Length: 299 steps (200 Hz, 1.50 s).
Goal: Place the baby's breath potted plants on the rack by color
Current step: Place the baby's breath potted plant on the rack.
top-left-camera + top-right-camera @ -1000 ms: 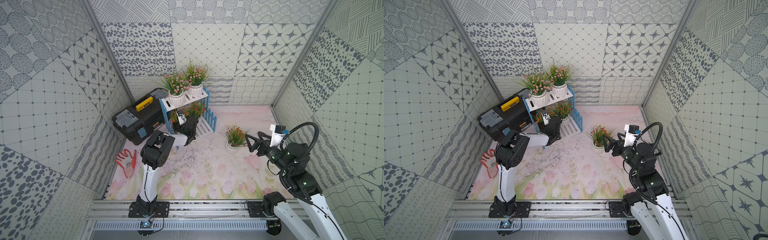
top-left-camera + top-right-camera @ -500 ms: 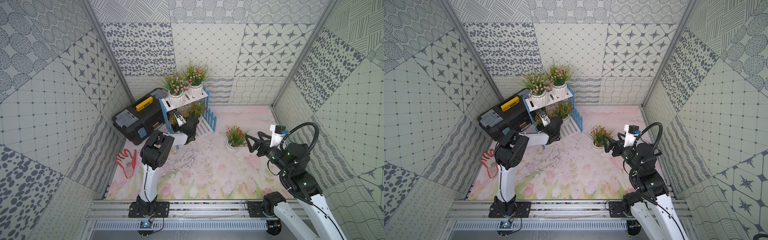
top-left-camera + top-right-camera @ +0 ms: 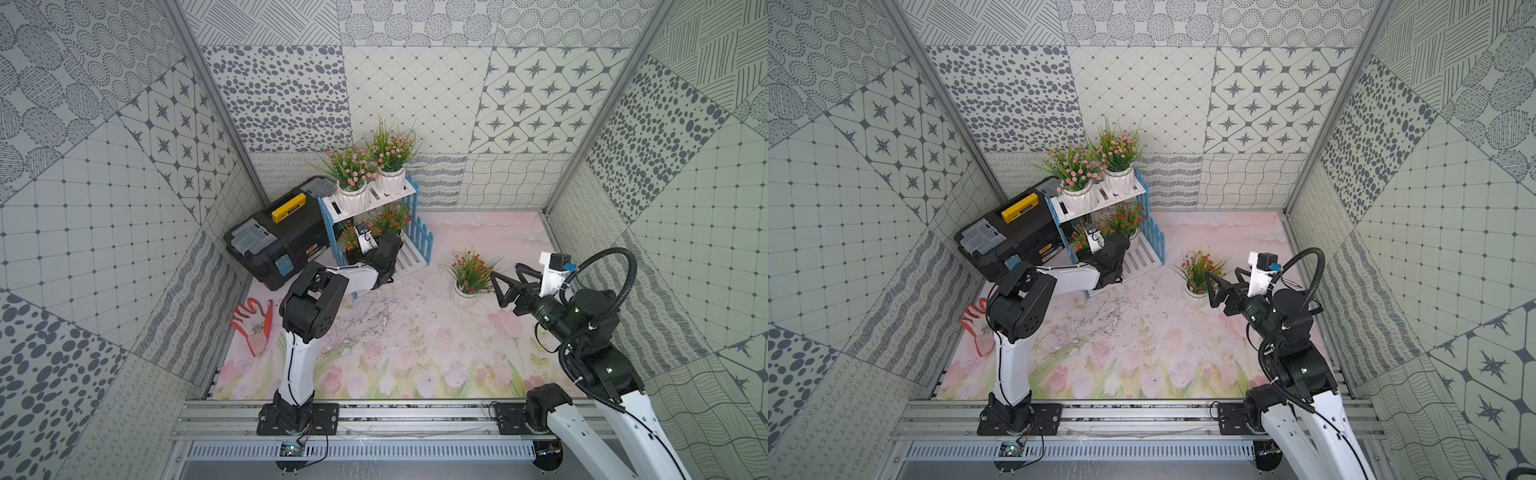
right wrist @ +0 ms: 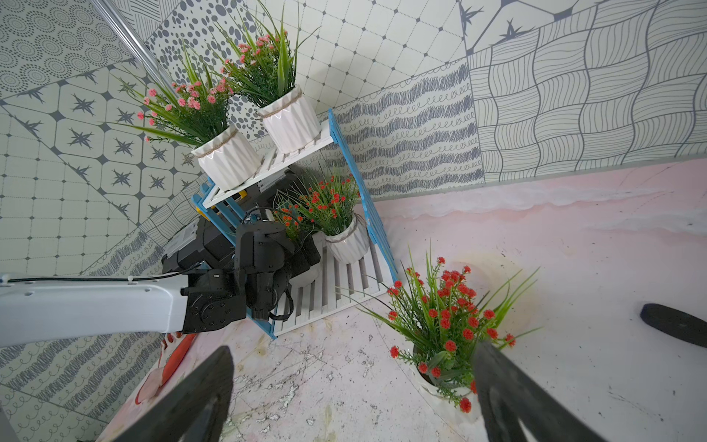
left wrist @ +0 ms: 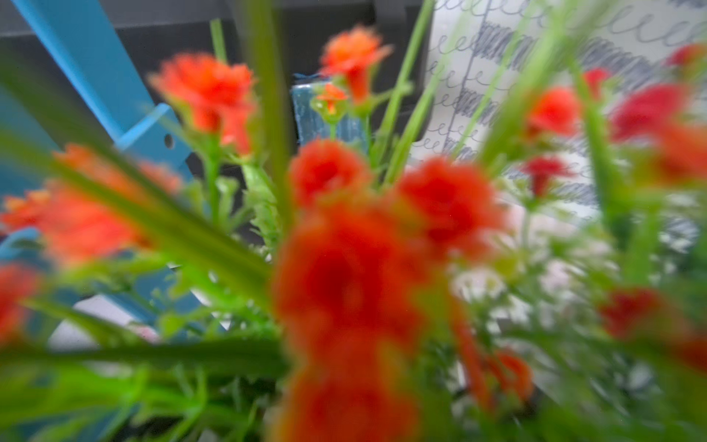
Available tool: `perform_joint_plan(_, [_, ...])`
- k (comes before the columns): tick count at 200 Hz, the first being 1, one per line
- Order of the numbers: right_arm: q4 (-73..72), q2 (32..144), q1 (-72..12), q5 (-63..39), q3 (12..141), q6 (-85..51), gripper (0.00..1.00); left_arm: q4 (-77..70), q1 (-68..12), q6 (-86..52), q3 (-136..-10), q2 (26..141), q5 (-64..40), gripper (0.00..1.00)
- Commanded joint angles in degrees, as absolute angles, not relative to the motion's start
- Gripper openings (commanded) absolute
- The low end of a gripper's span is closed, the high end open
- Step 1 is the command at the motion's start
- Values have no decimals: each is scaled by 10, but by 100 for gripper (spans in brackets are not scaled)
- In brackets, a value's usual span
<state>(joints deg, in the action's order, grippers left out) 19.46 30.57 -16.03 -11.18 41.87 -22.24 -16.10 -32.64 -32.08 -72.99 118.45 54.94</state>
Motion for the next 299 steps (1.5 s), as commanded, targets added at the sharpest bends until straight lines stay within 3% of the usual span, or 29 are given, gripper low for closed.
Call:
perform_joint_plan(1, [171, 300, -158, -117, 411, -220, 98, -129, -344, -295, -738, 1164, 554, 98])
perform_joint_plan(124, [173, 284, -158, -125, 399, -221, 98, 80, -361, -438, -762, 1144, 592, 98])
perform_joint_plan(218, [180, 266, -158, -130, 390, -222, 98, 470, -363, -724, -890, 1202, 623, 98])
perform_joint_plan(299, [178, 265, -158, -133, 388, -223, 98, 520, -403, -768, -895, 1201, 659, 98])
